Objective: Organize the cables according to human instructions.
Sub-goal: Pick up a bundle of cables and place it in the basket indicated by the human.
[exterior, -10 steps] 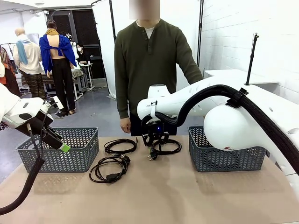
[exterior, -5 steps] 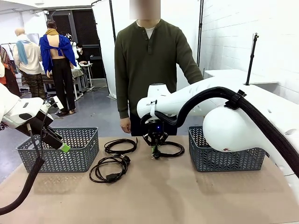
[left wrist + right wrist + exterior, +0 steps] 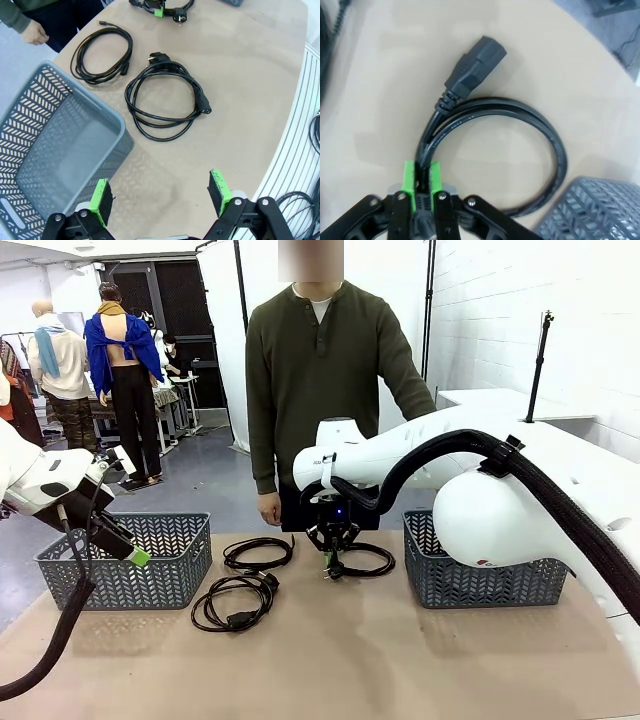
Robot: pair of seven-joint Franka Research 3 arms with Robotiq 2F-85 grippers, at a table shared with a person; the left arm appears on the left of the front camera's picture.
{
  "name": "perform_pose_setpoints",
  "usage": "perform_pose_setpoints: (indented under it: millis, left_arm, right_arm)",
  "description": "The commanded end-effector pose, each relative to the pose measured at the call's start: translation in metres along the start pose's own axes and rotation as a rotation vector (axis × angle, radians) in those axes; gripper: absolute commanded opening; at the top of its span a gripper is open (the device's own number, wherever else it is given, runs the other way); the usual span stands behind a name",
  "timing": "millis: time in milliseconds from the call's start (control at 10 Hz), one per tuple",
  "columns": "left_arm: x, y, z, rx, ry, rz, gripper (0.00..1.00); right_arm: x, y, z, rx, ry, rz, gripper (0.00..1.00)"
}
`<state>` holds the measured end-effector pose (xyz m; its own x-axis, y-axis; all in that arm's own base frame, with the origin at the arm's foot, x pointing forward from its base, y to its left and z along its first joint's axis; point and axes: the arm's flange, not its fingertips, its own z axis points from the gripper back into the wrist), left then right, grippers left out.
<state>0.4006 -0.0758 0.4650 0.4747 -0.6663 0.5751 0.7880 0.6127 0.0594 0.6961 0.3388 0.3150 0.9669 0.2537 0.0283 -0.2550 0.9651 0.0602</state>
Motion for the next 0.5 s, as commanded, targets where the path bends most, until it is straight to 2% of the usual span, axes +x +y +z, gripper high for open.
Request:
perform_pose_setpoints:
  millis: [0,400]
  left_arm:
    - [-0.002,0.003,0.000,-0.010,-0.012,-0.001,1.00]
    - [-0.002,0.003,0.000,-0.010,-0.012,-0.001,1.00]
  right_arm:
    - [0.005,0.003,0.028,-0.052,-0.010,0.027,0.00]
    - [-0.022,0.005,0.082,-0.089,0.000,0.240,0.00]
